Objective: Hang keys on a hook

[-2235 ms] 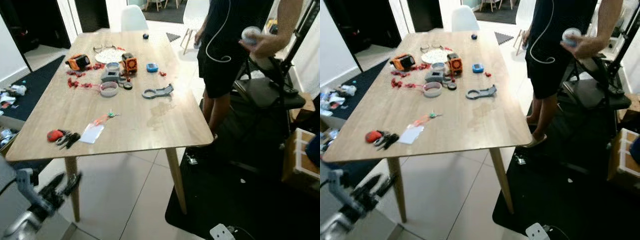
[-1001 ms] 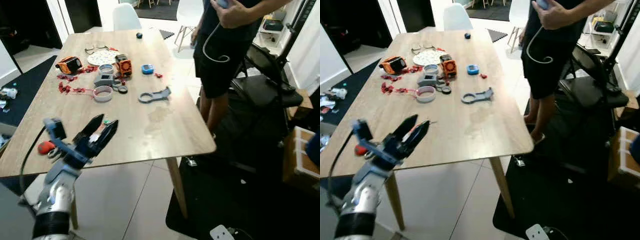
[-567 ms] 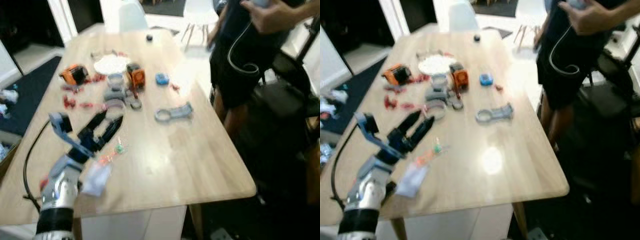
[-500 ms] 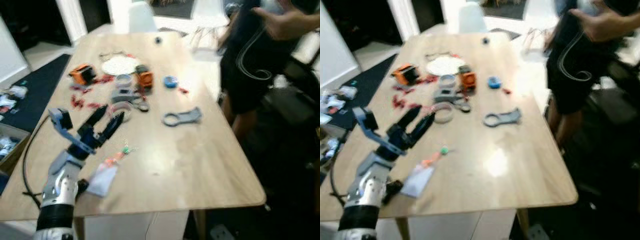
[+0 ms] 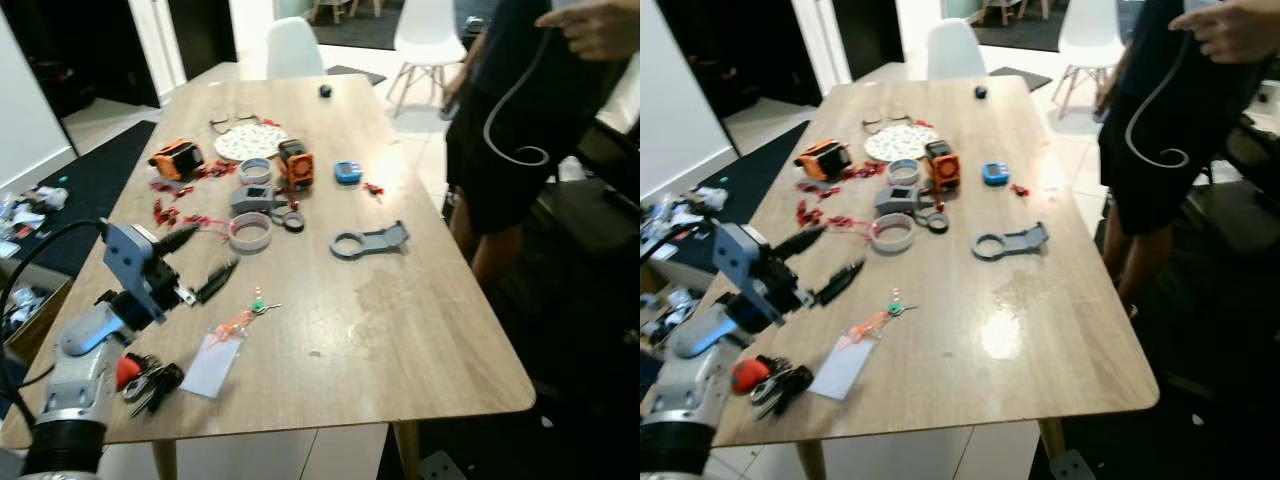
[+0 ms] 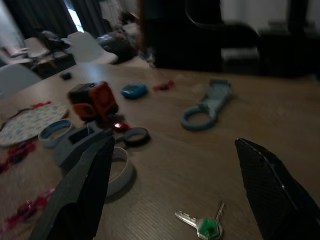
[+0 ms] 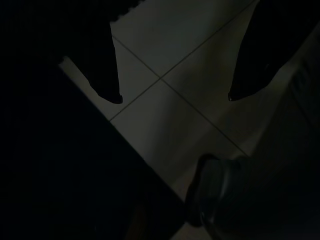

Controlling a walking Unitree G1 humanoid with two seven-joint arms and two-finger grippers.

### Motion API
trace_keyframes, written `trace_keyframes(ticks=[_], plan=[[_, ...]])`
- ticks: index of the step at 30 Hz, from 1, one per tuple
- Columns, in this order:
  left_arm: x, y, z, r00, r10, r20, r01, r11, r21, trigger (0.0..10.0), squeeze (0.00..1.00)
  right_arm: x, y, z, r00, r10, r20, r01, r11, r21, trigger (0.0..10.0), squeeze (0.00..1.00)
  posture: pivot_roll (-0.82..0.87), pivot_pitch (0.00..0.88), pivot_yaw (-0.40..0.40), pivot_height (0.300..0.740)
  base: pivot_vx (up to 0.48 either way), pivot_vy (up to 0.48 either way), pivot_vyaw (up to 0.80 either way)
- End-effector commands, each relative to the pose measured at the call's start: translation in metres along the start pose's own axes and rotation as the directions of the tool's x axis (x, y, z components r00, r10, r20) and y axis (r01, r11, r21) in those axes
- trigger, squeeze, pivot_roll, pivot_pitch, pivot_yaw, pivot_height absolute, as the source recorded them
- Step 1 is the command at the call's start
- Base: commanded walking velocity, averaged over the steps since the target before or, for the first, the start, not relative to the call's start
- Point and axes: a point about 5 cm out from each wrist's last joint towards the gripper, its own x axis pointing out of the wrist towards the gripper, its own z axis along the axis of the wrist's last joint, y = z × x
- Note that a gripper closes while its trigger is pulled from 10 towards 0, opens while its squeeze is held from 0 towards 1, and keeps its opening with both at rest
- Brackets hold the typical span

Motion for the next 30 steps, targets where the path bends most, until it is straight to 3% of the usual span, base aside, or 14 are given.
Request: trace_keyframes(ticks=[1, 8, 14, 22, 24, 30], plan=[[-0.004, -0.004, 0.0, 0.993, -0.077, -0.093, 0.082, 0.995, 0.058, 10.0, 0.0, 0.0, 0.002, 0.001, 1.0, 0.006, -0.001, -0.006, 1.0, 0.011, 10.0, 0.0, -0.05, 0.02, 0.047, 0.74, 0.0, 0.0, 0.0], [0.003, -0.021, -0.013, 0.956, -0.163, -0.245, 0.189, 0.978, 0.085, 10.0, 0.0, 0.0, 0.003, 0.001, 1.0, 0.008, 0.001, -0.008, 1.0, 0.007, 10.0, 0.0, -0.04, 0.022, 0.046, 0.74, 0.0, 0.0, 0.0], [0.008, -0.043, -0.034, 0.896, -0.26, -0.36, 0.277, 0.961, -0.005, 10.0, 0.0, 0.001, 0.005, 0.001, 1.0, 0.013, 0.001, -0.013, 1.0, 0.007, 10.0, 0.0, -0.04, 0.018, 0.05, 0.74, 0.0, 0.0, 0.0], [0.018, -0.049, -0.05, 0.848, -0.229, -0.478, 0.251, 0.968, -0.02, 10.0, 0.0, 0.001, 0.005, 0.0, 1.0, 0.011, -0.003, -0.011, 1.0, 0.01, 10.0, 0.0, -0.04, 0.019, 0.056, 0.74, 0.0, 0.0, 0.0], [0.022, -0.045, -0.052, 0.846, -0.184, -0.5, 0.197, 0.98, -0.028, 10.0, 0.0, 0.0, 0.006, -0.001, 1.0, 0.011, -0.005, -0.011, 1.0, 0.013, 10.0, 0.0, -0.04, 0.019, 0.057, 0.74, 0.0, 0.0, 0.0], [0.026, -0.05, -0.049, 0.85, -0.211, -0.482, 0.188, 0.977, -0.097, 10.0, 0.0, 0.001, 0.006, -0.001, 1.0, 0.012, -0.006, -0.012, 1.0, 0.013, 10.0, 0.0, -0.04, 0.019, 0.058, 0.74, 0.0, 0.0, 0.0]])
